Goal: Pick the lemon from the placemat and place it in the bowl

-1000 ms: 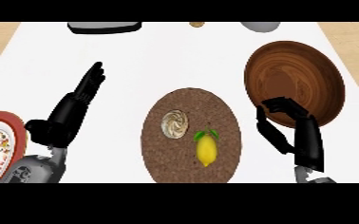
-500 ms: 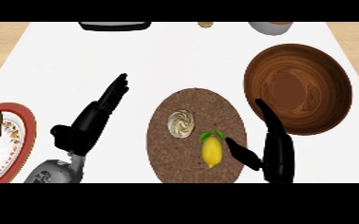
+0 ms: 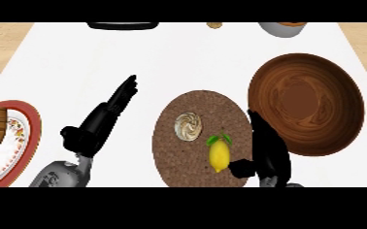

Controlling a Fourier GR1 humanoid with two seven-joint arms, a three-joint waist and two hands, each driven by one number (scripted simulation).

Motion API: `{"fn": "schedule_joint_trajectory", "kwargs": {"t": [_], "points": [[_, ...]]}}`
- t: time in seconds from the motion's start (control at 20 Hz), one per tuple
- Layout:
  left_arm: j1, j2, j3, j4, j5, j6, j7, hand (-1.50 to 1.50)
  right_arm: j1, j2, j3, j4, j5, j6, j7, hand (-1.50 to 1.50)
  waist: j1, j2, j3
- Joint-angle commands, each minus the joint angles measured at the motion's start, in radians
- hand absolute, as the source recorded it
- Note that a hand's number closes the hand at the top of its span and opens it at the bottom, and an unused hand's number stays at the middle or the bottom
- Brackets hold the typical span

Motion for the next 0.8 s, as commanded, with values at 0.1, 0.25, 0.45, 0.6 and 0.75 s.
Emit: {"fn": "schedule_joint_trajectory", "kwargs": {"t": [0.1, 0.25, 0.45, 0.6, 0.75], "points": [[-0.033, -0.012, 0.004, 0.012, -0.009, 0.005, 0.024, 0.00, -0.127, 0.164, 0.028, -0.050, -0.094, 0.328, 0.387, -1.50, 0.006, -0.001, 0.005], [-0.044, -0.019, 0.013, 0.025, -0.005, -0.004, 0.000, 0.00, -0.198, 0.180, -0.054, -0.056, -0.192, 0.442, 0.447, -1.50, -0.002, 0.002, 0.005], [-0.040, -0.003, 0.036, 0.049, 0.008, -0.031, -0.016, 0.00, -0.260, 0.212, -0.066, 0.027, -0.201, 0.418, 0.486, -1.50, 0.000, 0.002, 0.006], [-0.020, -0.024, 0.024, 0.064, -0.009, -0.021, -0.043, 0.00, -0.273, 0.213, -0.061, 0.071, -0.223, 0.413, 0.487, -1.50, -0.001, 0.001, 0.006], [-0.013, -0.018, 0.014, 0.016, -0.005, -0.021, 0.010, 0.00, -0.305, 0.214, -0.062, 0.086, -0.206, 0.425, 0.488, -1.50, 0.001, -0.005, 0.007]]}}
